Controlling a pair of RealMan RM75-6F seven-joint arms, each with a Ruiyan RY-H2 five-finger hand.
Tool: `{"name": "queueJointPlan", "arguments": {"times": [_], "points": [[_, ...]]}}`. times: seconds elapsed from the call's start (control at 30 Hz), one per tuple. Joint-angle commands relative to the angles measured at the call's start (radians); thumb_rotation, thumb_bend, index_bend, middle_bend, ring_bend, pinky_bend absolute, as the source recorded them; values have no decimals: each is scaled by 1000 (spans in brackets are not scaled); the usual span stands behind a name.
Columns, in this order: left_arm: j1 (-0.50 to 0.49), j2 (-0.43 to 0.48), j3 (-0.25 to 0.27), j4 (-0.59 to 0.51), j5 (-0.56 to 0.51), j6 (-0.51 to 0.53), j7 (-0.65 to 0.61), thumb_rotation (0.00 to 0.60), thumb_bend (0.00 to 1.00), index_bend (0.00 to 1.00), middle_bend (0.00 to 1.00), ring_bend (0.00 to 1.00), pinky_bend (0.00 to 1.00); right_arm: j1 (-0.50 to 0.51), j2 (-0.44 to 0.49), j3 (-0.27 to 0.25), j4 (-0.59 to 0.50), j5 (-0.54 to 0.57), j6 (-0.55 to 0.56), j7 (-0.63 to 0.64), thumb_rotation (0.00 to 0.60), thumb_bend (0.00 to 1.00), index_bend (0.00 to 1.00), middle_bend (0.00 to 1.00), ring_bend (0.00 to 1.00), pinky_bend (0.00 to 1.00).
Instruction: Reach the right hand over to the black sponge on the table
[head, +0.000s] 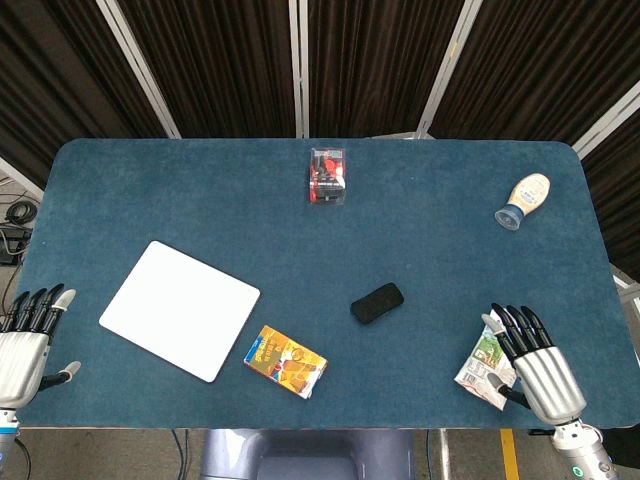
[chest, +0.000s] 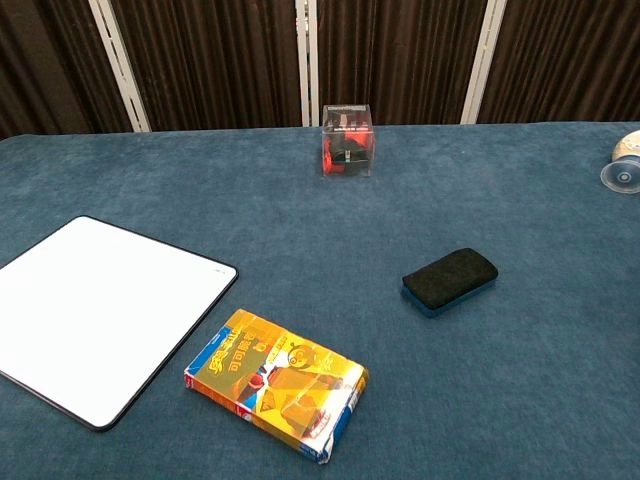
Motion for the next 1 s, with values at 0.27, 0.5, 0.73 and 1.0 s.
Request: {"name": "queueJointPlan", "arguments": {"times": [0.27,0.5,0.73,1.0], "points": [[0,0,-1,-1,0,0,1,600,55,0,0,0,0,2,1,-1,0,0,-5,3,600,135,0,0,0,0],[-1,1,-2,-1,-1,0,-2,600,56,0,0,0,0,6,1,-4,-6,0,-16,7,600,135,0,0,0,0],[5,8,-4,-7,2,12,-14,600,56,0,0,0,0,41,-1,3,-49,13,-72,45,600,133,0,133,138,227],[4,13,-8,-6,-5,11,-27,600,56,0,0,0,0,90,-20,45,-105,53,-144,-18,600,177,0,550,537,426]]}}
